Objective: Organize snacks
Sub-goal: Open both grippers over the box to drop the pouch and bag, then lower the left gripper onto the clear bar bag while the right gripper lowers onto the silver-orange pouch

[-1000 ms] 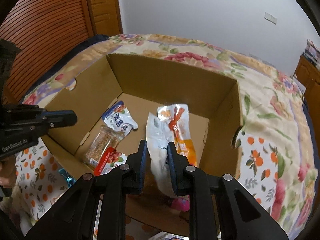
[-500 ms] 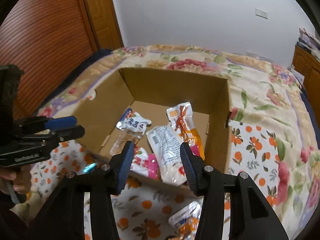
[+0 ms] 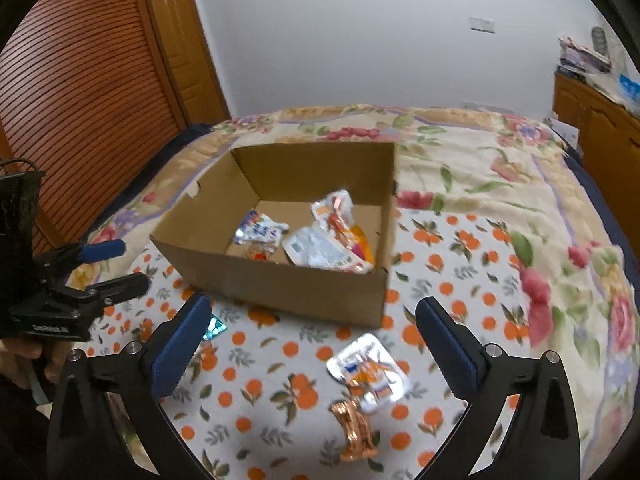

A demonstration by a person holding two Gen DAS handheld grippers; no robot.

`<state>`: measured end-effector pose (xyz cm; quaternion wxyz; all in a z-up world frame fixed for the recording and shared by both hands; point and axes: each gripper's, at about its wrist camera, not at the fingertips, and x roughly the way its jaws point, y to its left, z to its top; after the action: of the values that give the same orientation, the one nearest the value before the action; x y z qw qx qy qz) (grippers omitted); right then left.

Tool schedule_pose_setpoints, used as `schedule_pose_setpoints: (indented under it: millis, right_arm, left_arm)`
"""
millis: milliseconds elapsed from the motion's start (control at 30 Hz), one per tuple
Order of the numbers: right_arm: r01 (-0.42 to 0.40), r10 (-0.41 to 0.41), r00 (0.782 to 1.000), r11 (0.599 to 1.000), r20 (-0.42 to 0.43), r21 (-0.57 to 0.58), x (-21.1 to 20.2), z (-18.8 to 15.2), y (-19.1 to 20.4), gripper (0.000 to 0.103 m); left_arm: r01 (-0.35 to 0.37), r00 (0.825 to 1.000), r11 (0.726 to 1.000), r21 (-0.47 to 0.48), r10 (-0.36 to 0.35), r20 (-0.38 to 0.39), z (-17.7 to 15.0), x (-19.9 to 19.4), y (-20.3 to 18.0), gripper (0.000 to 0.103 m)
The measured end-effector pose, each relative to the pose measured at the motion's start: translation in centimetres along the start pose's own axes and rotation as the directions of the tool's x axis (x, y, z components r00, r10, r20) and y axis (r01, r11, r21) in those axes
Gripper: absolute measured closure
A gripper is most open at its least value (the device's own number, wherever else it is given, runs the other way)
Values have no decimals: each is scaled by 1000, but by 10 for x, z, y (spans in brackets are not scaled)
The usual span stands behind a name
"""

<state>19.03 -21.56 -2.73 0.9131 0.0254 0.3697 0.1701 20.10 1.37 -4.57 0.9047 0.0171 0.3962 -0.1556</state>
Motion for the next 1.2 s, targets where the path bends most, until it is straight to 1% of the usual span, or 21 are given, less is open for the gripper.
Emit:
schedule_pose_setpoints:
  millis: [100, 200, 367, 500, 633, 733, 867, 933, 967, 1000, 1067, 1100, 1133, 1200]
  right_arm:
    - [14, -14, 1000, 1000, -2, 15, -8, -14, -7, 0]
    - [27, -27, 999, 999, -19, 23, -9, -29, -12, 0]
    - [19, -16, 998, 998, -63, 57, 0, -57, -20, 0]
    - [24, -20, 996, 999, -89, 45, 13, -72, -24, 0]
    - [3, 3, 994, 999, -113, 53, 28, -77, -29, 0]
    - [2, 5, 991, 999, -133, 50, 39, -80, -34, 0]
    - [-1, 8, 990, 999, -144, 44, 51, -82, -38, 0]
    - [-2, 8, 989, 999, -147, 41, 56, -82, -39, 0]
    - [-3, 9, 989, 999, -150, 40, 59, -82, -40, 0]
    - [-3, 8, 988, 999, -154, 37, 61, -82, -41, 0]
    - [-4, 9, 986, 1000, -168, 31, 68, -83, -42, 0]
    - [-5, 11, 985, 1000, -175, 30, 71, -83, -42, 0]
    - [-6, 11, 984, 1000, -179, 27, 73, -83, -42, 0]
    - [-6, 9, 983, 1000, -184, 20, 76, -83, -42, 0]
  left_arm:
    - [-9, 1000, 1000, 6, 9, -5, -8, -5, -2, 8]
    - [-8, 1000, 1000, -3, 7, -26, -18, -7, -1, 8]
    - [3, 997, 1000, -24, -4, -78, -35, -1, 5, 8]
    - [-7, 993, 1000, -15, 5, -114, -46, 10, 7, 8]
    - [-4, 985, 1000, -20, 1, -173, -58, 30, 11, 10]
    - [5, 976, 999, -37, -13, -218, -64, 45, 14, 16]
    - [-23, 964, 999, -27, 15, -264, -72, 60, 16, 18]
    - [-29, 956, 999, -20, 22, -293, -76, 67, 18, 20]
    - [-31, 951, 999, -20, 24, -307, -78, 70, 19, 25]
    - [-33, 947, 999, -23, 24, -319, -80, 73, 20, 35]
    - [-47, 938, 999, -23, 37, -346, -83, 79, 23, 41]
    - [-57, 934, 998, -22, 45, -353, -85, 82, 24, 50]
    - [-61, 934, 998, -22, 49, -353, -85, 82, 24, 54]
    - [-60, 936, 998, -25, 48, -349, -84, 83, 24, 55]
